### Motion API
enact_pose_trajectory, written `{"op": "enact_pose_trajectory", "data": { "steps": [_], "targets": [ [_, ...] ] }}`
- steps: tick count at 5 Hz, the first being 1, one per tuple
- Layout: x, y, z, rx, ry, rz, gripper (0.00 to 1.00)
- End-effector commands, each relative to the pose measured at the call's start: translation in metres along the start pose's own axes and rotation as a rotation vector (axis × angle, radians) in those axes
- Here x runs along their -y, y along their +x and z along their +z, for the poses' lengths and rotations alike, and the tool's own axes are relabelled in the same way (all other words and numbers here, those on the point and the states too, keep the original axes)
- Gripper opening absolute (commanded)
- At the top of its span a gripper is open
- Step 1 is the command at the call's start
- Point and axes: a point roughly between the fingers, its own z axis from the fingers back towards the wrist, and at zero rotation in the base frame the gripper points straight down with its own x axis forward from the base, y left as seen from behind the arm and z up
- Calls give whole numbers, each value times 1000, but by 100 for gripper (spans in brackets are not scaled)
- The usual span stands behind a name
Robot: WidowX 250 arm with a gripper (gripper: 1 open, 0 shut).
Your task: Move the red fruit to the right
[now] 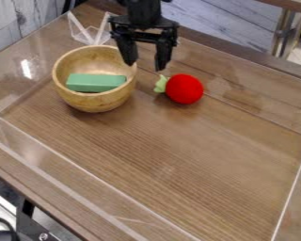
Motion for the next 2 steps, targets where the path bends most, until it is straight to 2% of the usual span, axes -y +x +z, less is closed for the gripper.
{"op": "enact_pose_trajectory", "data": {
  "steps": [1,2],
  "targets": [
    [15,8,28,84,5,-52,100],
    [24,10,30,84,4,-96,100]
  ]
}}
